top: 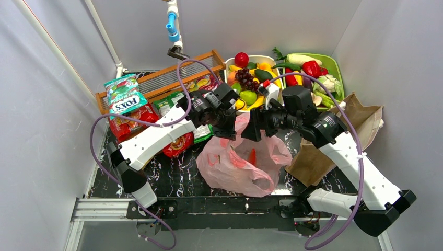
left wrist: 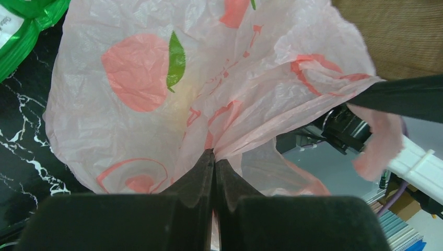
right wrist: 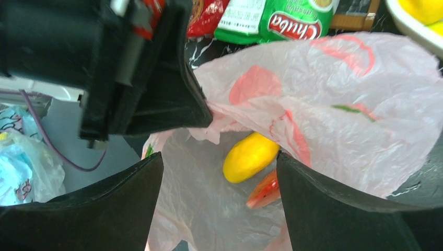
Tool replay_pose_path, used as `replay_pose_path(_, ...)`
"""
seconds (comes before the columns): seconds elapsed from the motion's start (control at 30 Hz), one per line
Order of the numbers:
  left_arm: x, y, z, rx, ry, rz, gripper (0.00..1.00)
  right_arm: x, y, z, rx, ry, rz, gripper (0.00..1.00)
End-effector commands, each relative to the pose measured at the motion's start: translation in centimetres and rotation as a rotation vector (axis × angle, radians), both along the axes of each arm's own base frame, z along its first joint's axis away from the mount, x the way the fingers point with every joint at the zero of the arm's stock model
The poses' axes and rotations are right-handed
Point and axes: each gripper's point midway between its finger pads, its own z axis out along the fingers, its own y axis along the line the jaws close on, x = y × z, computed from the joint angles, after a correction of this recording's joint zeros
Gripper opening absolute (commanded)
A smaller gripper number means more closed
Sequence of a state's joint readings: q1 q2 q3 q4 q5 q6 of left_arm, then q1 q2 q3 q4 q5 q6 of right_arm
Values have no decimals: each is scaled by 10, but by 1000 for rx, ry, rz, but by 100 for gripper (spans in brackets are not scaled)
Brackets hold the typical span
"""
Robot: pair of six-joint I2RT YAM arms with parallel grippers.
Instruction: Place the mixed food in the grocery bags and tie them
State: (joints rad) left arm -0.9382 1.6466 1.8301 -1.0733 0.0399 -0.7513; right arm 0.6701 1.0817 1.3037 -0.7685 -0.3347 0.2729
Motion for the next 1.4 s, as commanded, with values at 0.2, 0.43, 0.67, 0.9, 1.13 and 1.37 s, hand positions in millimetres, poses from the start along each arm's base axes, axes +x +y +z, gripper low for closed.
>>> replay_pose_path(0.2,-31,25,-30,-18,89,28,0,40,2,59,14,-148,-123,85)
replay_pose_path(0.43,-47,38,-58,-19,140,64,0,72,0,52,-26,-154,-232,86)
replay_pose_path(0.67,-59,45,-79,-13,175,83,0,119,-2,19,-112,-34,-310,86)
replay_pose_path(0.9,-60,44,-76,-23,165,80,0,176,-5,-13,-189,72,-375,94)
replay_pose_path(1.13,-49,37,-71,4,146,64,0,236,-22,-37,-271,91,-457,96)
replay_pose_path(1.37,-47,32,-78,17,155,56,0,278,-26,-57,-320,94,-490,96)
